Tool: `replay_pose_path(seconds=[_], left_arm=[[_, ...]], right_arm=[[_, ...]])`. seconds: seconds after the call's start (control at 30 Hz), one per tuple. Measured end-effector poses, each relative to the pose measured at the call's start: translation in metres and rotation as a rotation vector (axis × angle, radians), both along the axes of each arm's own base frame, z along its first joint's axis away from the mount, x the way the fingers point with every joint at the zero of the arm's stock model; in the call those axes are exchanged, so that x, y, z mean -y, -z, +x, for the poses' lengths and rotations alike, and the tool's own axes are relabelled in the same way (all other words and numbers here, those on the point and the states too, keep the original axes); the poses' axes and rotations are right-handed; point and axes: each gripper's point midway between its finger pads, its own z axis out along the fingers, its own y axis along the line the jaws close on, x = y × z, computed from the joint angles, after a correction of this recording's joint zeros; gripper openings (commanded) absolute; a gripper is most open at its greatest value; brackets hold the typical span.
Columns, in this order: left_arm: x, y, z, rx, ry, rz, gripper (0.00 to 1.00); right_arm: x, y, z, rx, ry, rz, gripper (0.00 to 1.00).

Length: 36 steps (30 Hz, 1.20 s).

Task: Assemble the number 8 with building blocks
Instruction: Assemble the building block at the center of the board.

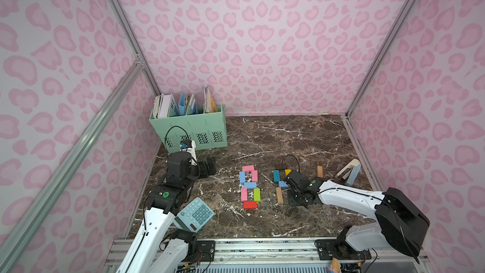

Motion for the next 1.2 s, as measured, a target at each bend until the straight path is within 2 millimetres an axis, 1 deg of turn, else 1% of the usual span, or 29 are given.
replay_pose_path(seconds=[0.33, 0.5, 0.6, 0.67, 0.77, 0.9, 0.97, 1.03, 1.1, 1.2], left_arm=[[0.000, 0.000, 0.000, 0.000, 0.000, 0.000, 0.99], [0.000, 0.000, 0.000, 0.000, 0.000, 0.000, 0.99], [0.000, 0.000, 0.000, -0.001, 0.000, 0.000, 0.98], [0.000, 0.000, 0.000, -0.001, 0.000, 0.001, 0.99], [0.000, 0.001, 0.000, -0.002, 0.000, 0.001, 0.99], [0.000, 0.000, 0.000, -0.001, 0.000, 0.001, 0.98], [0.000, 0.000, 0.000, -0.001, 0.000, 0.001, 0.98], [0.000, 0.000, 0.000, -0.001, 0.000, 0.001, 0.98], [0.000, 0.000, 0.000, -0.001, 0.000, 0.001, 0.98], [0.000, 0.000, 0.000, -0.001, 0.000, 0.001, 0.98]], right_arm=[[0.000, 0.000, 0.008, 0.004, -0.007, -0.003, 0.18], [-0.003, 0.001, 0.010, 0.006, -0.014, -0.003, 0.23], [-0.003, 0.001, 0.010, 0.007, -0.017, -0.004, 0.34], [-0.004, 0.000, 0.010, 0.004, -0.019, 0.002, 0.45], [-0.007, -0.006, 0.012, 0.014, -0.019, 0.014, 0.58], [-0.012, -0.021, 0.017, 0.039, -0.027, 0.034, 0.66], [-0.013, -0.033, 0.024, 0.061, -0.016, 0.053, 0.71], [-0.008, -0.046, 0.034, 0.089, 0.010, 0.072, 0.75], [0.007, -0.057, 0.049, 0.123, 0.060, 0.086, 0.81], [0.044, -0.069, 0.075, 0.159, 0.186, 0.093, 0.88]])
